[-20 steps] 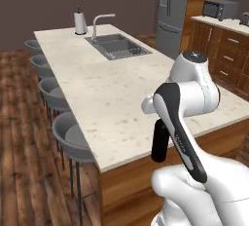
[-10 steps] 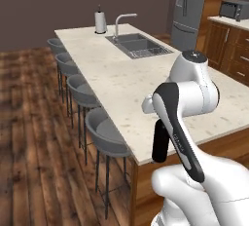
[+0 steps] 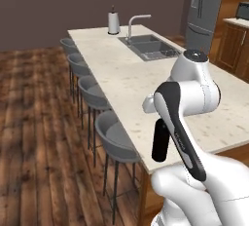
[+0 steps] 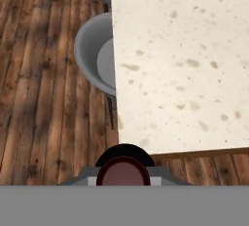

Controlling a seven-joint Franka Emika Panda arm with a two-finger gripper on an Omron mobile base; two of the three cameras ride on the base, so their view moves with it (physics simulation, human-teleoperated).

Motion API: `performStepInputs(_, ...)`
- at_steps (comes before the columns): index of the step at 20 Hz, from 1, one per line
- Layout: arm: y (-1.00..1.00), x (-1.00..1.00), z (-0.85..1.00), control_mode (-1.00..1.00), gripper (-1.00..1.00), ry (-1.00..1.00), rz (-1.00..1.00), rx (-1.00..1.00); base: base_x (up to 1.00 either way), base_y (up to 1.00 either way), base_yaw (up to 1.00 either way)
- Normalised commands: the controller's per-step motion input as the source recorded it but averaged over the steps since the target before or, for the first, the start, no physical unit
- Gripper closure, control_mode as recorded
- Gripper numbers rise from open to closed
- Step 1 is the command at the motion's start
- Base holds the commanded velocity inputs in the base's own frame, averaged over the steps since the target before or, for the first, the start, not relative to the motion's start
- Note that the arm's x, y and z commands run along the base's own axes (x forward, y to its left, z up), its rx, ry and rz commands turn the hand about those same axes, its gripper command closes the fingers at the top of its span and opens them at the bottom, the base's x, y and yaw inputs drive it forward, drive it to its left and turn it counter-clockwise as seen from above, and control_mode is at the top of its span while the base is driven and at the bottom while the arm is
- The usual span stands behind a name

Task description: Move the drinks to the dining counter.

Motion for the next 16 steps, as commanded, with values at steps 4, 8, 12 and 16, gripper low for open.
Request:
performStepInputs(4, 0.0, 0.0, 0.0, 1.0, 1.0, 0.0, 0.0, 0.0, 0.37, -0.19, 0.17)
performStepInputs(8, 0.0, 0.0, 0.0, 1.0, 1.0, 0.0, 0.0, 0.0, 0.26, -0.45, 0.1)
performStepInputs(12, 0.0, 0.0, 0.0, 1.0, 1.0, 0.0, 0.0, 0.0, 0.21, -0.58, 0.05)
performStepInputs(16, 0.0, 0.0, 0.0, 1.0, 1.0, 0.0, 0.0, 0.0, 0.09, -0.75, 0.1)
